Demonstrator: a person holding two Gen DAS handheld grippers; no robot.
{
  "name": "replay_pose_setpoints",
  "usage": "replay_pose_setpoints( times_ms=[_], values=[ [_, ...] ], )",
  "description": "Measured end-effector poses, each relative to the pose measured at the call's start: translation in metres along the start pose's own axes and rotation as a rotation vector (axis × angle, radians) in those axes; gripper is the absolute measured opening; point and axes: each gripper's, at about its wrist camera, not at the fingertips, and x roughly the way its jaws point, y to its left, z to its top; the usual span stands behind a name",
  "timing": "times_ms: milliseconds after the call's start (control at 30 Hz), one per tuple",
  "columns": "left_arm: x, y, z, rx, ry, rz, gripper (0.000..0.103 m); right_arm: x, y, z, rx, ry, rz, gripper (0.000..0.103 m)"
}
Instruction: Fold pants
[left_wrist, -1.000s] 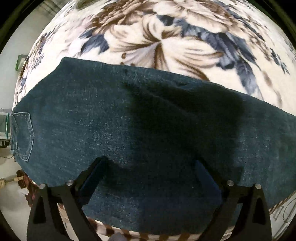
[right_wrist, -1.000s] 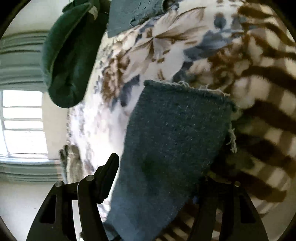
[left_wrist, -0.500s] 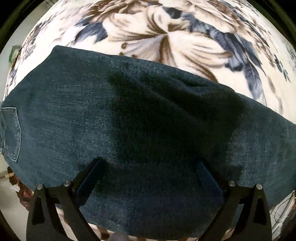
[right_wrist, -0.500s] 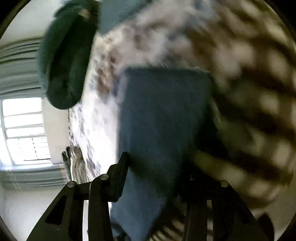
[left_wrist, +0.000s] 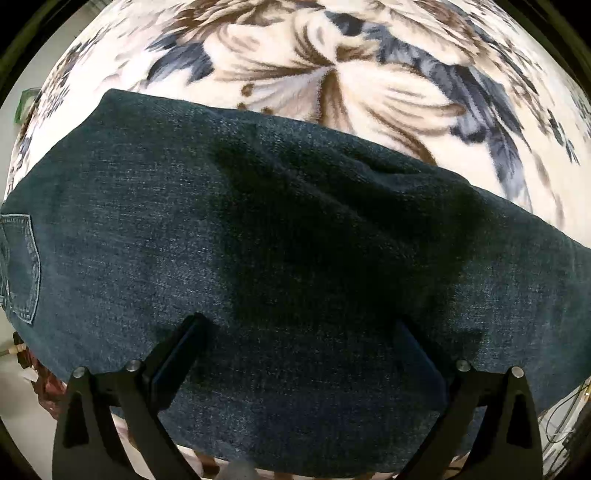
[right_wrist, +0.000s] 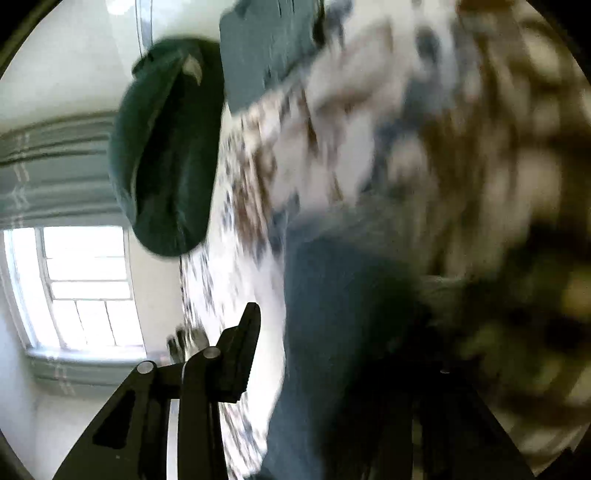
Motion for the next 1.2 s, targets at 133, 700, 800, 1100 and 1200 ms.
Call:
replay_pose_setpoints(
  times_ms=[133, 700, 800, 1100, 1200],
  values=[
    [-0.001, -0.001, -0.001, -0.008, -0.008, 0.005, 0.103, 0.012, 0.002, 0.016, -0.027, 0.048, -0.043, 0.039],
    [-0.058, 0.023, -0.016, -0.052, -0.112, -0.136, 0.103, -0.018, 0.147, -0.062, -0.351, 0.012, -0.141, 0.007],
    [-0.084, 0.047, -0.023, -0.081, -0.155, -0.172, 0.103, -0.019, 0.199, -0.111, -0.454, 0.043, -0.131, 0.007],
    [-0.11, 0.161, -0.047, -0.225, -0.189, -0.19, 0.103, 0.037, 0.251, -0.31, -0.681, 0.25, -0.188, 0.007],
    [-0.101, 0.204, -0.062, -0.287, -0.18, -0.168, 0.103, 0.072, 0.236, -0.366, -0.745, 0.292, -0.263, 0.007]
  ],
)
